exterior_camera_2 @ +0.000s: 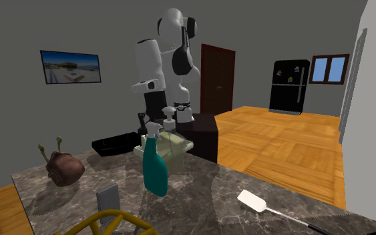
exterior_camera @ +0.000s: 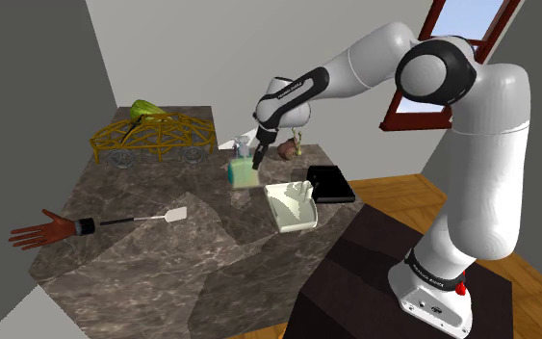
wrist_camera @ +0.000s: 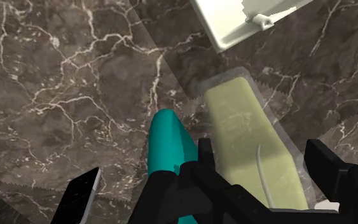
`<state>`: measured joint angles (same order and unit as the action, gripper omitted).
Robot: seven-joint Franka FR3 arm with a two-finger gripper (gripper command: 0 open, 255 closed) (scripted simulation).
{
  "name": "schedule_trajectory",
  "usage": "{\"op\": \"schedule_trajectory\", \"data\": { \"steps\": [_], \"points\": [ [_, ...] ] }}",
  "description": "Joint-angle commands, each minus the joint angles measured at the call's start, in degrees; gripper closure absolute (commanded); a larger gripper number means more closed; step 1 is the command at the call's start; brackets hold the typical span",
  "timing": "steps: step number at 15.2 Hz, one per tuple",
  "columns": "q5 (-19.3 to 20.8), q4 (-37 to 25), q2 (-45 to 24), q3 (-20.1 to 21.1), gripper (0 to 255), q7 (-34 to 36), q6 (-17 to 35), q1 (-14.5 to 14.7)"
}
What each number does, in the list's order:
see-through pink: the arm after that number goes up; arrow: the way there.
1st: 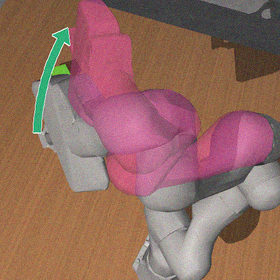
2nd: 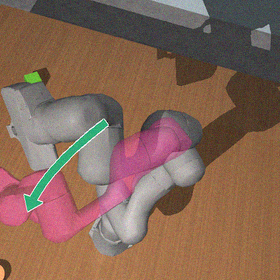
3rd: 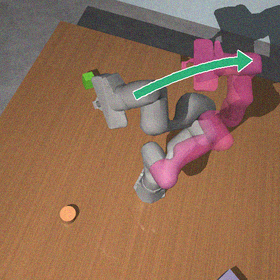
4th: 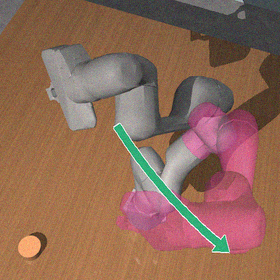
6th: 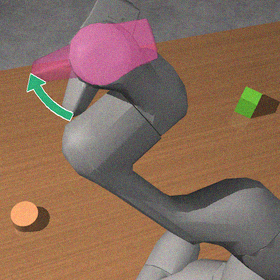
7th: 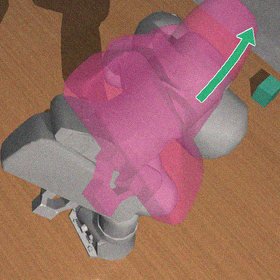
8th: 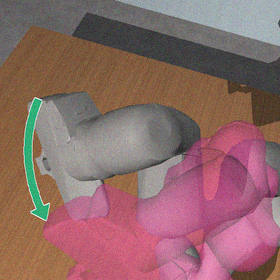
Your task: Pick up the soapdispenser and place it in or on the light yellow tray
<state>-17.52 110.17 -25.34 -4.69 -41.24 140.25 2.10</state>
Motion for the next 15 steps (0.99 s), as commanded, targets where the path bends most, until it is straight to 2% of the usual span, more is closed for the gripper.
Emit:
{"op": "schedule_trajectory", "data": {
  "steps": [1, 15],
  "points": [
    [0.39, -0.42, 0.88, -0.22, 255, 0.41, -1.27, 0.08],
    [2.88, -2.94, 7.02, -1.31, 255, 3.16, -9.72, 0.63]
  ]
}}
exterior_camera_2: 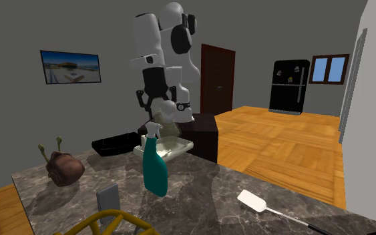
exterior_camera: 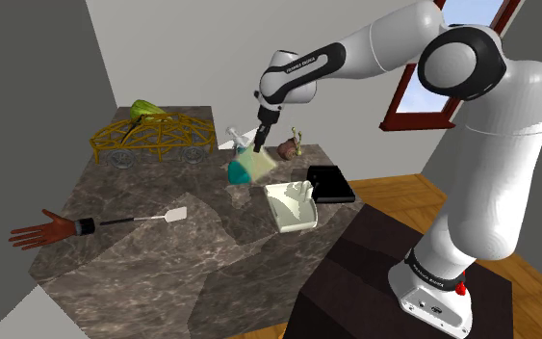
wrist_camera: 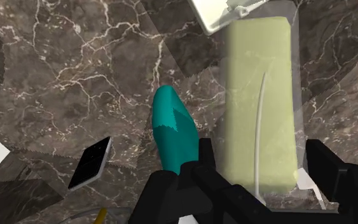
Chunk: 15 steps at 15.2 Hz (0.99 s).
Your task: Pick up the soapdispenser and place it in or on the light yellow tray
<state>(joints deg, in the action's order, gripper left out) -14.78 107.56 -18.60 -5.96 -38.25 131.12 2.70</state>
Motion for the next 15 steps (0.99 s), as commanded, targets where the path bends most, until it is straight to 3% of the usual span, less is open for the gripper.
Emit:
{"op": "schedule_trajectory", "data": {
  "steps": [1, 7, 15],
  "points": [
    [0.30, -0.61, 0.65, -0.10, 255, 0.36, -1.23, 0.05],
    [1.10, -2.32, 2.50, -0.37, 255, 1.31, -4.70, 0.14],
    [1.79, 17.59, 17.58, -2.55, 255, -3.93, -0.54, -2.14]
  ]
}}
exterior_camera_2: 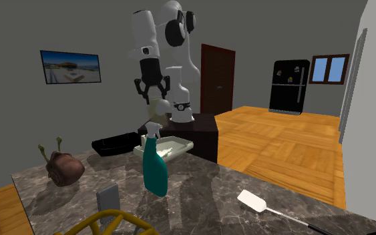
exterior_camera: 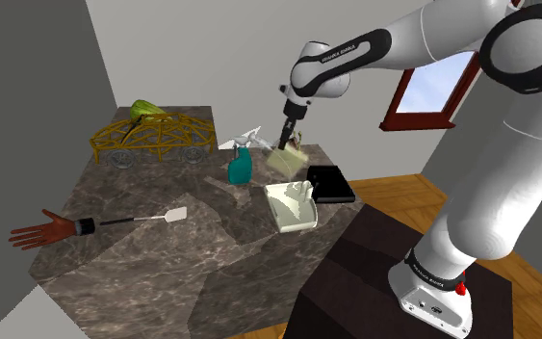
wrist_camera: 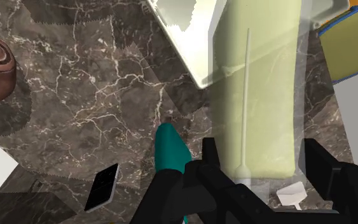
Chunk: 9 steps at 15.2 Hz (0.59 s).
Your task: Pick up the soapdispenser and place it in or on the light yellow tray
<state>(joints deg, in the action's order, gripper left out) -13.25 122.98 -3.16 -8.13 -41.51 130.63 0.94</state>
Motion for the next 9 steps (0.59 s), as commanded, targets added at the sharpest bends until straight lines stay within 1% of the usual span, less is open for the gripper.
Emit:
{"op": "schedule_trajectory", "data": {
  "steps": [1, 7, 8, 9],
  "points": [
    [0.49, 4.35, 3.96, -0.74, 255, -1.30, 0.22, -0.73],
    [2.76, 16.22, 14.89, -3.18, 255, -4.95, 0.73, -3.40],
    [3.10, 17.38, 16.07, -3.48, 255, -5.34, 0.66, -3.76],
    [2.86, 17.77, 15.62, -3.52, 255, -5.61, 1.47, -3.71]
  ]
}}
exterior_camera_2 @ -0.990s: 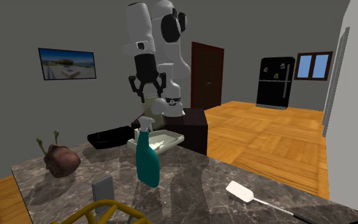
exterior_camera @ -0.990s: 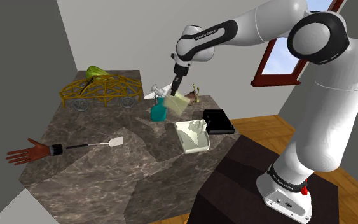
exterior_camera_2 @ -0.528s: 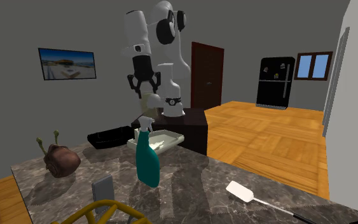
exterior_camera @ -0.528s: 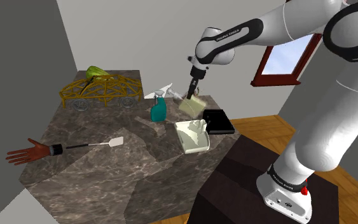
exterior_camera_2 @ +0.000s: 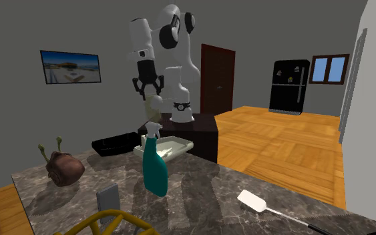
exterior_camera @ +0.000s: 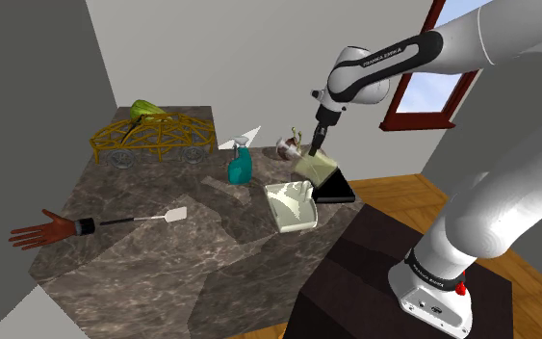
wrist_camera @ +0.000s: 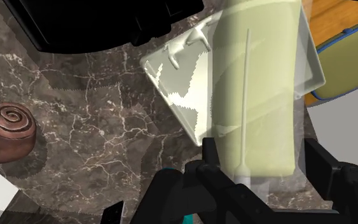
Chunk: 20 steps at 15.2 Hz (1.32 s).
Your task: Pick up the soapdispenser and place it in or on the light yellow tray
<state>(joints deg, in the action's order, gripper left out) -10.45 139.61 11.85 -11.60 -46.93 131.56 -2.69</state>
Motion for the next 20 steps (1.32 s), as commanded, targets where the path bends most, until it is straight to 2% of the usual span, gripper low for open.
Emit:
{"op": "schedule_trajectory", "data": {
  "steps": [1, 12, 20],
  "points": [
    [-0.19, 1.51, 0.15, -0.10, 255, -0.47, 1.35, -0.02],
    [-4.35, 4.81, -6.36, -0.63, 255, -4.62, 10.67, 0.99],
    [-4.35, 4.81, -6.36, -0.63, 255, -4.62, 10.67, 0.98]
  ]
}}
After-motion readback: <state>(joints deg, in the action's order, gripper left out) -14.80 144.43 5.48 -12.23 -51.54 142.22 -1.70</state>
